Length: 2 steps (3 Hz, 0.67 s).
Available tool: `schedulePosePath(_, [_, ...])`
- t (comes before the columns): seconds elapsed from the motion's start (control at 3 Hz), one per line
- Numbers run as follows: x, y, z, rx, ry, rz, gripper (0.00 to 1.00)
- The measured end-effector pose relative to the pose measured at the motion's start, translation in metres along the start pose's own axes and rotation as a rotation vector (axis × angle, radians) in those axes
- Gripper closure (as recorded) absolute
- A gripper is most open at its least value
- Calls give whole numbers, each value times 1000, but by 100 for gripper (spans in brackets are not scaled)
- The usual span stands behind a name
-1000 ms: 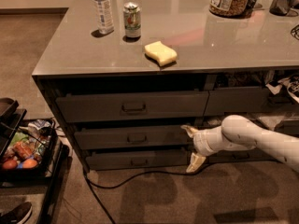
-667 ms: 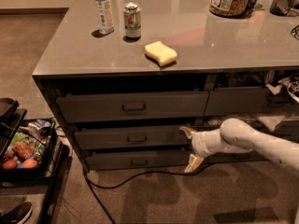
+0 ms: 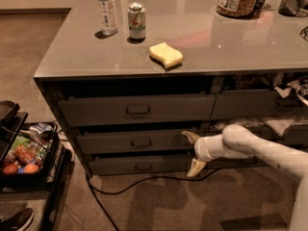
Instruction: Open middle drawer
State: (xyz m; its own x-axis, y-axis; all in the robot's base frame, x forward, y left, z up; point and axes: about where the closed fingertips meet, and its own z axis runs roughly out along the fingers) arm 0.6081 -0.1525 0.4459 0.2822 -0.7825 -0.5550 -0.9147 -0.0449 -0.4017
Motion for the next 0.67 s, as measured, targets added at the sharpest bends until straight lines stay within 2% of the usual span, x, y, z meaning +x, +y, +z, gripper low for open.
schedulePosePath(0.33, [3, -26, 29, -38, 20, -40, 0])
schedulePosePath(0.67, [2, -26, 29, -38, 19, -41, 0])
